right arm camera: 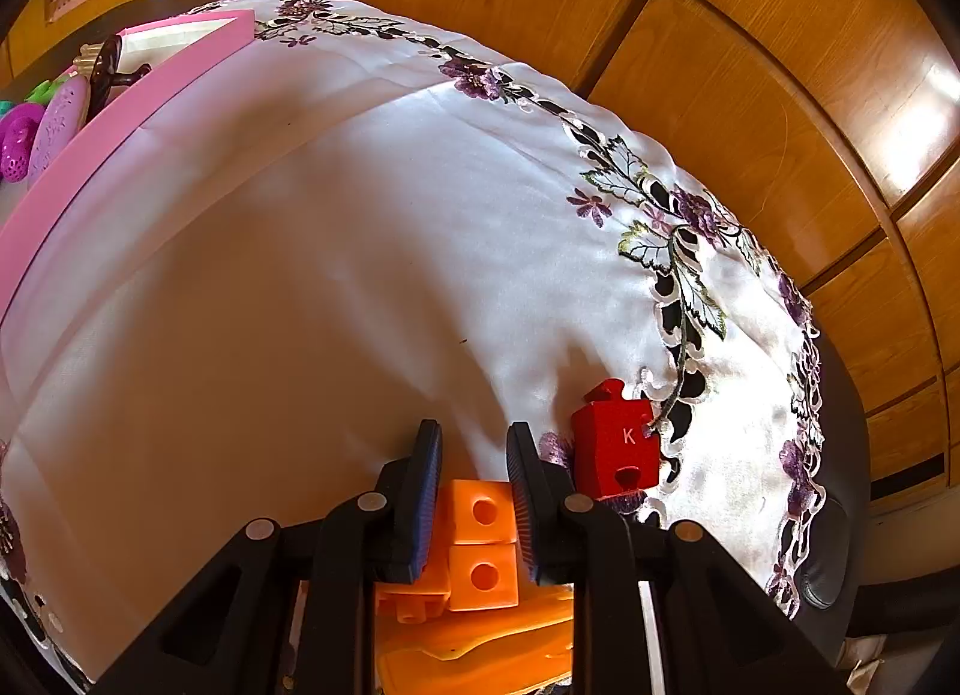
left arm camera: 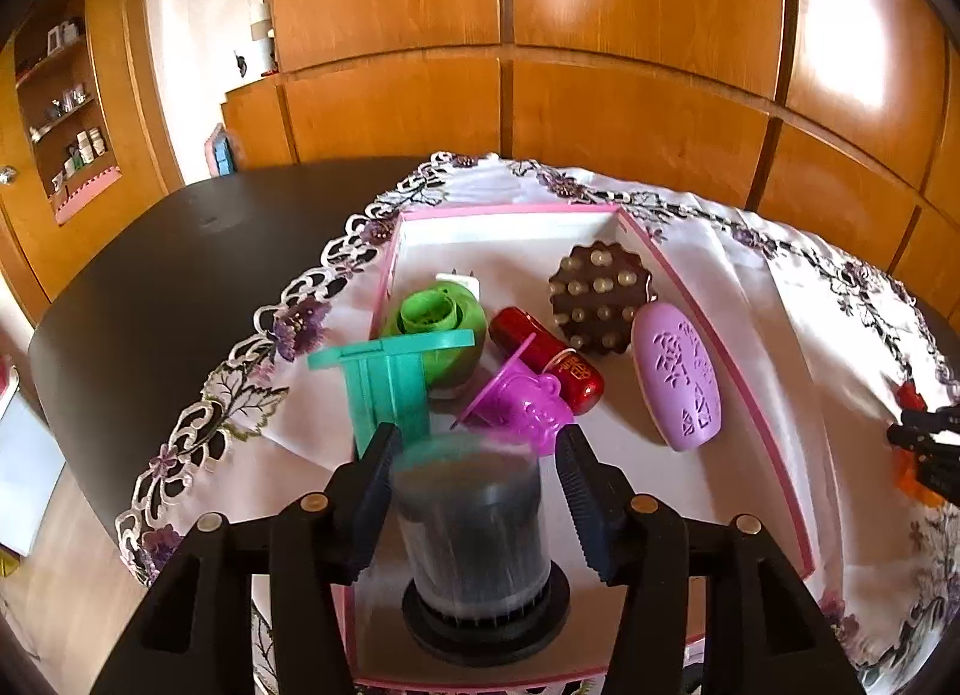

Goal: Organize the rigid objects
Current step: 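Carry the black cylinder into the tray and open the left tool, then carry the orange blocks into the tray and open the right tool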

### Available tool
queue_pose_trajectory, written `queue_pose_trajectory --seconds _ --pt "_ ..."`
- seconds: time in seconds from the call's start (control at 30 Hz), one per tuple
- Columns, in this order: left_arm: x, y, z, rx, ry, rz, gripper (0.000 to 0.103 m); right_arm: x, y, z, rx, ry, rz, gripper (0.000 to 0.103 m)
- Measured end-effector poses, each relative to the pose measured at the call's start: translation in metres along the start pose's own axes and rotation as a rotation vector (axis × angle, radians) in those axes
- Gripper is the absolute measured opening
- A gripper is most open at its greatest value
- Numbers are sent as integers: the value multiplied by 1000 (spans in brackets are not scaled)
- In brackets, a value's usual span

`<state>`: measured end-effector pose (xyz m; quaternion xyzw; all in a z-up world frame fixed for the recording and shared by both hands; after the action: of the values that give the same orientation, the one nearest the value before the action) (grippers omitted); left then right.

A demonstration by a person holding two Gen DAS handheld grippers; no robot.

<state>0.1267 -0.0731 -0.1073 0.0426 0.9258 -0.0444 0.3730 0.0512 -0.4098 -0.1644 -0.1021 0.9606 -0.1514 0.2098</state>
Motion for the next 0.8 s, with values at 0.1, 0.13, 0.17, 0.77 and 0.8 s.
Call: queue_pose_trajectory --seconds 0.1,0.13,0.17,0.77,0.8 --pt "-5 1 -7 -2 -21 -5 57 0 0 0 1 0 0 22" --pt "-7 2 -10 -3 -29 -8 60 0 0 0 1 0 0 22" --pt "-10 3 -13 -6 -40 -12 61 0 0 0 2 0 -1 22" --pt "-51 23 -78 -88 -208 -20 74 -2 0 0 18 -2 -6 21" --pt "-52 26 -81 -93 -215 -25 74 -2 -1 0 21 -1 -2 20"
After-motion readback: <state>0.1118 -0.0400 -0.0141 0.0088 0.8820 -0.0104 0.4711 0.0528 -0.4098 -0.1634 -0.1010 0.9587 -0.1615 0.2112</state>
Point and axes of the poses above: each gripper's, at about its wrist camera, not at the fingertips, and z roughly the way its jaws point, y to its left, x to its underside, the point moved 10 cm from there along z, roughly the way its jaws point, and after that the axes turned 5 degrees about -z, right-handed, at the moved point
